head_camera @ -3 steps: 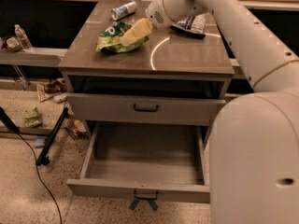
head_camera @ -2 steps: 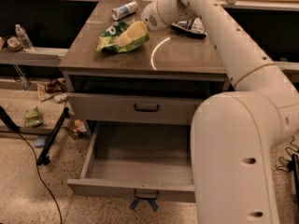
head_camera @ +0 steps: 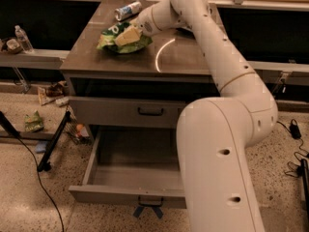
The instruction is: Place green rice chip bag into middle drawer
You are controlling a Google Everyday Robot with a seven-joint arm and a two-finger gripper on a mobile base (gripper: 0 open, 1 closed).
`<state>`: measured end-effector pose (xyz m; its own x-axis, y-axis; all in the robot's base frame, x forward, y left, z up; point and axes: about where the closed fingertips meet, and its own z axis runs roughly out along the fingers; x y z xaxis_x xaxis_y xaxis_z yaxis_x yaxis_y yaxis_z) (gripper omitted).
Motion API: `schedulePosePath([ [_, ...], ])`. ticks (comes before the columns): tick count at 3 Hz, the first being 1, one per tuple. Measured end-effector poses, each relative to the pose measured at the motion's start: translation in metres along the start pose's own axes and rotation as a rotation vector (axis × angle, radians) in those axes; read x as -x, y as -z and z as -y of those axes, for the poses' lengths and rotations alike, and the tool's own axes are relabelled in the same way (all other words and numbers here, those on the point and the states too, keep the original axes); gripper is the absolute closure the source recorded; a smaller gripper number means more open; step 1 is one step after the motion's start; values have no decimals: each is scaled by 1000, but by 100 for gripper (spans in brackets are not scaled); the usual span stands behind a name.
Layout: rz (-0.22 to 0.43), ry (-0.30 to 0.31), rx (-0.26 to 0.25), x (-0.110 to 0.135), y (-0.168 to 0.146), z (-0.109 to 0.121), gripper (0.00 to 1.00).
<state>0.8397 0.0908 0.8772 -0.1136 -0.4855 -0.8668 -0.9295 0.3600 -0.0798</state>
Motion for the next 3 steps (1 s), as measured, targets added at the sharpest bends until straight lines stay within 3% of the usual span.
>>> schedulePosePath([
  [1,19,27,37,3,-14,-6,61],
  [2,14,-16,79,3,25,-22,92],
  [3,-39,-85,136,-1,66,-54,100],
])
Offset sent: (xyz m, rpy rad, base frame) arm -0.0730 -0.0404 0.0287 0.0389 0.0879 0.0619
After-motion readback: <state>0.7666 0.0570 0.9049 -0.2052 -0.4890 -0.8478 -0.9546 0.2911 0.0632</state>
